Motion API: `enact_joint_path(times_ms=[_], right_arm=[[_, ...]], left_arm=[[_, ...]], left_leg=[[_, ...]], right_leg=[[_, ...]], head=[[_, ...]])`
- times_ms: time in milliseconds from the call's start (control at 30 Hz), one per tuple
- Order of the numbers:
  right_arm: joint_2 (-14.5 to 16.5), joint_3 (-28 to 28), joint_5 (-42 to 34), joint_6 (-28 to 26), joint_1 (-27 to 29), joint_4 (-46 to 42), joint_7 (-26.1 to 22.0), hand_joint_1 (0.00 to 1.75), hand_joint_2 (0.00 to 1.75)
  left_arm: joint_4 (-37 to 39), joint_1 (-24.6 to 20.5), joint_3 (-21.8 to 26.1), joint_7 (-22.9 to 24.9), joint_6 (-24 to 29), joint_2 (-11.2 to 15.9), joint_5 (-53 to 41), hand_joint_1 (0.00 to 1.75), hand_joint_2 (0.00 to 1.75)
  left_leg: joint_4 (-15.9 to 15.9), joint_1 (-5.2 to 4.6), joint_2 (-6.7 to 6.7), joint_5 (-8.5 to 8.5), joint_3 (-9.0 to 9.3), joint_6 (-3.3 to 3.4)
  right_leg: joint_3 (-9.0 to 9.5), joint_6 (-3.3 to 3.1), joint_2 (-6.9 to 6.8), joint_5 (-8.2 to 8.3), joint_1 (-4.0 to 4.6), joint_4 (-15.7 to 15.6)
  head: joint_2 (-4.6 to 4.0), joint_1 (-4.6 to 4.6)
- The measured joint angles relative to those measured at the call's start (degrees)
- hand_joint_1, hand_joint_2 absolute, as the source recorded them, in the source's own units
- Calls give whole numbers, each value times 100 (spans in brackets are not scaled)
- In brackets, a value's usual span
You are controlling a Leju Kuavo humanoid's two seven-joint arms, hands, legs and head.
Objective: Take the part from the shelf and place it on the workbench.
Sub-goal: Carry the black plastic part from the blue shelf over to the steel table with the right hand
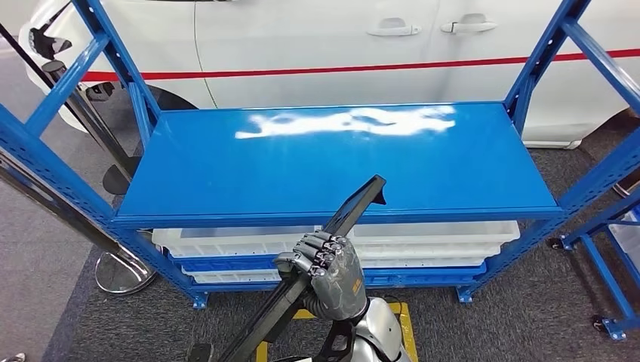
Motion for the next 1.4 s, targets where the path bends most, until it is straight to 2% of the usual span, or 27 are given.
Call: enact_joint_path(times_ms=[67,100,167,233,300,367,433,467,567,600,633,667,733,800,867,933,967,1033,1100,1133,1167,1200,1233,1267,1333,1367,1400], right_arm=[[10,-39,156,0,17,-3,9,175,175],[13,-58,203,0,27,-4,13,175,175],[20,-91,266,0,43,-7,14,175,175],[38,-132,408,-1,61,-49,-12,175,175],[70,-234,690,-3,98,-191,-59,175,175],[108,-383,953,-4,113,-353,-62,175,175],[135,-531,1098,-4,57,-468,34,175,175],[142,-598,1153,-4,4,-517,114,175,175],[153,-760,1300,-4,-244,-639,428,175,175],[163,-802,1334,-4,-352,-664,528,175,175],[176,-832,1358,-4,-465,-679,613,175,175],[194,-854,1379,-4,-577,-686,683,175,175],[239,-873,1430,-4,-781,-689,781,175,175],[291,-872,1482,-4,-943,-693,841,175,175],[322,-870,1504,-4,-1047,-699,866,175,175],[339,-867,1506,-3,-1096,-701,883,175,175],[350,-857,1506,-3,-1119,-697,899,175,175],[369,-815,1508,-1,-1177,-683,949,175,175],[378,-752,1538,0,-1218,-655,1013,175,175],[379,-724,1562,-1,-1226,-635,1040,175,175],[379,-698,1583,-1,-1229,-613,1059,175,175],[379,-676,1596,-1,-1231,-591,1070,175,175],[379,-652,1602,-2,-1234,-571,1079,175,175],[380,-625,1610,-2,-1239,-557,1100,175,175],[382,-563,1642,-2,-1253,-540,1165,175,175],[383,-531,1662,-2,-1262,-532,1201,175,175],[382,-499,1679,-2,-1270,-521,1222,175,175]], left_arm=[[0,-9,2,11,-16,-3,-33,0,175],[0,-14,2,16,-18,-3,-42,0,175],[0,-19,3,25,-21,-3,-52,0,175],[0,-36,4,46,-45,-4,-93,0,175],[0,-73,0,96,-101,-10,-187,0,175],[0,-100,-13,177,-162,-23,-303,0,175],[2,-115,-39,266,-219,-50,-407,0,175],[3,-127,-56,301,-245,-64,-449,0,175],[4,-170,-100,351,-301,-96,-539,0,175],[4,-180,-109,359,-309,-99,-556,0,175],[4,-190,-115,365,-308,-99,-565,0,175],[4,-204,-118,369,-304,-99,-569,0,175],[4,-241,-119,367,-297,-99,-569,0,175],[3,-279,-119,346,-292,-99,-568,0,175],[3,-303,-119,327,-289,-99,-566,0,175],[4,-311,-119,318,-284,-97,-563,0,175],[4,-311,-119,315,-279,-95,-563,0,175],[4,-316,-119,303,-261,-90,-563,0,175],[4,-333,-119,285,-242,-83,-563,0,175],[4,-342,-118,277,-234,-78,-564,0,175],[4,-348,-117,273,-229,-73,-566,0,175],[4,-356,-117,270,-226,-69,-570,0,175],[4,-366,-116,267,-224,-66,-574,0,175],[2,-386,-116,262,-223,-64,-578,0,175],[-2,-430,-116,245,-223,-61,-580,0,175],[-4,-446,-116,237,-223,-60,-580,0,175],[-4,-451,-116,231,-223,-60,-579,0,175]], left_leg=[[670,1,0,-556,-142,-30],[944,1,0,-661,-147,-36],[1041,-3,0,-494,72,-27],[463,-11,-3,-252,615,15],[-296,-40,-10,-321,1134,72],[-621,-80,-14,-399,1285,127],[-652,-66,6,-279,1211,203],[-667,-54,21,-201,1153,253],[-669,-49,50,31,899,336],[-658,-51,55,107,799,331],[-641,-52,62,181,694,321],[-618,-52,67,251,583,308],[-550,-49,69,370,379,269],[-485,-61,58,463,243,207],[-479,-67,50,565,190,133],[-494,-46,40,633,154,61],[-426,-32,32,530,107,28],[8,-10,21,11,-43,-20],[717,-6,21,-518,-182,-50],[987,-7,22,-593,-184,-56],[1111,-8,21,-529,-111,-53],[1042,-10,21,-372,56,-41],[797,-15,20,-221,316,-18],[392,-30,19,-190,651,16],[-390,-62,18,-332,1185,74],[-614,-83,17,-408,1303,101],[-692,-94,17,-387,1306,125]], right_leg=[[-174,-31,1,134,14,5],[-265,-33,0,202,23,11],[-450,-23,0,333,36,34],[-610,3,2,448,42,69],[-697,58,-5,553,49,88],[-716,130,-20,665,42,65],[-751,203,-16,661,28,76],[-801,233,-8,506,22,180],[-1051,298,3,-340,-1,1075],[-1099,318,2,-472,-9,1403],[-1082,333,1,-452,-16,1608],[-979,340,0,-317,-24,1643],[-488,326,1,-46,-35,1170],[65,277,6,-126,-15,403],[247,203,11,-239,25,39],[172,104,-2,-136,30,8],[113,47,-12,-61,25,-6],[-49,-40,-31,100,10,-24],[-259,-69,-33,259,24,-17],[-369,-66,-34,338,33,-10],[-481,-61,-36,418,40,1],[-587,-51,-37,492,44,14],[-685,-39,-37,564,47,28],[-766,-21,-36,632,54,44],[-854,32,-46,761,58,50],[-865,66,-54,828,52,33],[-865,102,-62,899,44,1]], head=[[0,-1],[0,-2],[0,-2],[0,-2],[0,-1],[0,0],[0,1],[0,2],[0,3],[0,3],[0,2],[0,2],[0,2],[0,0],[0,-1],[0,-1],[0,-3],[0,-5],[0,-7],[0,-7],[0,-7],[0,-7],[0,-7],[0,-7],[0,-6],[0,-7],[0,-6]])
